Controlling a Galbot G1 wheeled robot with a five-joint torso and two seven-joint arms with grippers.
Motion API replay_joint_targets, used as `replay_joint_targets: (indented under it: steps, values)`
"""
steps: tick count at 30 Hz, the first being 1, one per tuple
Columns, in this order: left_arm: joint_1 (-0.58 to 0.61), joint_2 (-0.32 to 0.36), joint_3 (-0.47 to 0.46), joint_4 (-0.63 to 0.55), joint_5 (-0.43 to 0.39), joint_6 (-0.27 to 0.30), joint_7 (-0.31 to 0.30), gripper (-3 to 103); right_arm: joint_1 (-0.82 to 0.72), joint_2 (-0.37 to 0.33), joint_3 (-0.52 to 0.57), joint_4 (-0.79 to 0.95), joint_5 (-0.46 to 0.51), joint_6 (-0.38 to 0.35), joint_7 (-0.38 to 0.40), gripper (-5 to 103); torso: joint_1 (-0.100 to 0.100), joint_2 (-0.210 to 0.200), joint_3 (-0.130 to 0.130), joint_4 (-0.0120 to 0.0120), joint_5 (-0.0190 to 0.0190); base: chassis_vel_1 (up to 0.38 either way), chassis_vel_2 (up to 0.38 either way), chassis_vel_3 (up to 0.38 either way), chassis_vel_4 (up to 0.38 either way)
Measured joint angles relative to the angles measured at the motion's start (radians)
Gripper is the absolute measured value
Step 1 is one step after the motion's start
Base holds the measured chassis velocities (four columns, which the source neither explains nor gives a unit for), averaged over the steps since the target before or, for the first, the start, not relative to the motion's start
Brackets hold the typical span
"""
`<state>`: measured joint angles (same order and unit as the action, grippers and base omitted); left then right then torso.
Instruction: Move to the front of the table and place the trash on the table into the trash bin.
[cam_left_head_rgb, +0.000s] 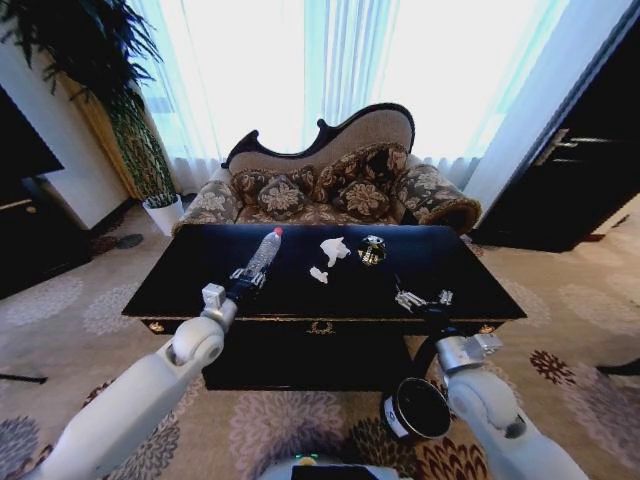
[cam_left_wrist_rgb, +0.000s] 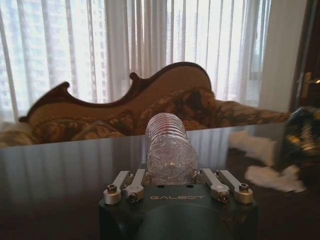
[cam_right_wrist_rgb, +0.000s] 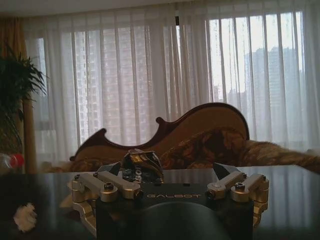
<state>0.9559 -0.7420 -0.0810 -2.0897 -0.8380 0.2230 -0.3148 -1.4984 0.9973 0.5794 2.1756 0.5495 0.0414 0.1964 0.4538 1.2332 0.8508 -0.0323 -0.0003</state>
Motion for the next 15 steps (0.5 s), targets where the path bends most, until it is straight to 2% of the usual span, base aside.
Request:
replay_joint_targets:
  steps: [2,4,7,8,11,12,13,15]
  values:
    - [0.003,0.018,-0.003,-0.049,-0.062,0.022,-0.02,36,-0.003,0.0,0.001,0.001,-0.038,-0.014,0.013,100,0.0,0.0,0.0,-0.0002,0.0001,0.0,0.0,0.0,0.0]
    - [0.003,0.025,-0.004,-0.067,-0.09,0.03,-0.027,36,-0.005,0.0,0.001,0.003,-0.051,-0.02,0.018,100,0.0,0.0,0.0,-0.0003,0.0002,0.0,0.0,0.0,0.0]
    - [-0.003,0.055,-0.004,-0.174,-0.275,0.072,-0.073,36,-0.006,0.0,-0.002,0.008,-0.122,-0.032,0.036,100,0.0,0.0,0.0,-0.0002,0.0001,0.0,0.0,0.0,0.0]
    - [-0.003,0.055,-0.004,-0.174,-0.275,0.072,-0.073,36,-0.006,0.0,-0.002,0.008,-0.122,-0.032,0.036,100,0.0,0.0,0.0,-0.0002,0.0001,0.0,0.0,0.0,0.0]
    - [-0.022,0.065,0.003,-0.251,-0.468,0.106,-0.112,36,-0.006,0.002,-0.007,0.007,-0.179,-0.032,0.044,100,0.0,0.0,0.0,-0.0001,0.0002,0.0,0.0,0.0,0.0]
    - [-0.03,0.065,0.008,-0.261,-0.507,0.111,-0.12,36,-0.008,0.002,-0.009,0.007,-0.183,-0.032,0.045,100,0.0,0.0,0.0,-0.0002,0.0002,0.0,0.0,0.0,0.0]
    - [-0.03,0.065,0.008,-0.261,-0.507,0.111,-0.12,36,-0.008,0.002,-0.009,0.007,-0.183,-0.032,0.045,100,0.0,0.0,0.0,-0.0002,0.0002,0.0,0.0,0.0,0.0]
    - [-0.065,0.054,0.024,-0.281,-0.617,0.115,-0.142,36,-0.009,0.002,-0.012,0.01,-0.232,-0.026,0.045,100,0.0,0.0,0.0,-0.0002,0.0001,0.0,0.0,0.0,0.0]
